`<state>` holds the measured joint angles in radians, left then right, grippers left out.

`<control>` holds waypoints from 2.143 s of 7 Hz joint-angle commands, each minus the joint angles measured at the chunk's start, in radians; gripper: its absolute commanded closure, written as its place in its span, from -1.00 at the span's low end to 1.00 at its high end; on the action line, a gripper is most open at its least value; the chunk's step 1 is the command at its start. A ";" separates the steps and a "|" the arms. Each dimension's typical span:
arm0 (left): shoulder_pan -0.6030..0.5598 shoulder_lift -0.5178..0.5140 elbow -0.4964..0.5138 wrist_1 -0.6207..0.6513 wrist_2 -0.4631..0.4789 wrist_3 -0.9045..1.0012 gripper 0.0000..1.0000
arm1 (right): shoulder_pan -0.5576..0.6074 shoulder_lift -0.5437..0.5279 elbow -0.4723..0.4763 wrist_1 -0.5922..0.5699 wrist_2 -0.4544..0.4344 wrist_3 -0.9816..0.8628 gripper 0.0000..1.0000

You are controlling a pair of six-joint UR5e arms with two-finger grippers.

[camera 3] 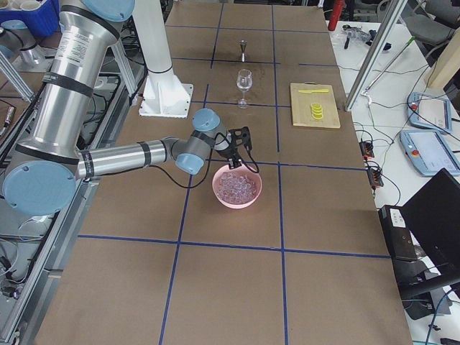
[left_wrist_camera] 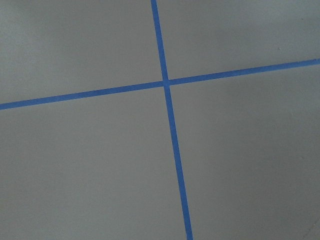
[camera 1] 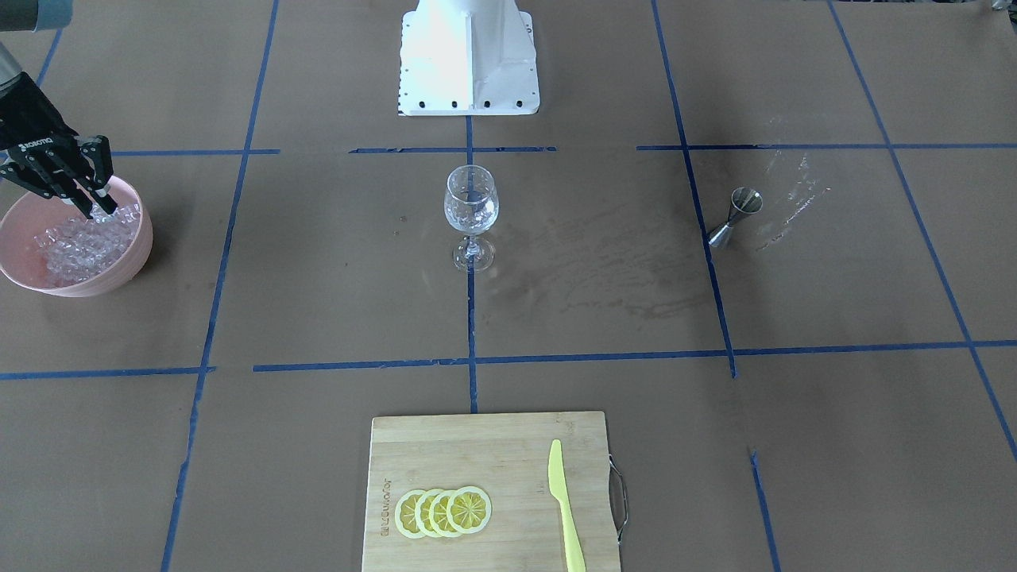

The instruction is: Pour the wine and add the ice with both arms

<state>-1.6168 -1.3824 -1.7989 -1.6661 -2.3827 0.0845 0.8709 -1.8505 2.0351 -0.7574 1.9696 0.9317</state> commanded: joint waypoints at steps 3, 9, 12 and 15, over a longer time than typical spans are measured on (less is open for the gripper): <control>0.000 0.005 0.001 0.000 0.005 0.004 -1.00 | -0.013 0.514 0.184 -0.793 0.042 -0.002 1.00; 0.000 0.013 -0.036 0.000 0.008 0.008 -1.00 | -0.335 1.150 -0.066 -1.203 -0.233 0.251 1.00; 0.000 0.013 -0.037 0.000 0.008 0.008 -1.00 | -0.418 1.264 -0.206 -1.202 -0.331 0.312 1.00; 0.000 0.013 -0.036 0.000 0.008 0.008 -1.00 | -0.426 1.243 -0.222 -1.220 -0.345 0.311 1.00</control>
<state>-1.6168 -1.3699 -1.8354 -1.6659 -2.3746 0.0920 0.4469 -0.6008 1.8179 -1.9654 1.6285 1.2422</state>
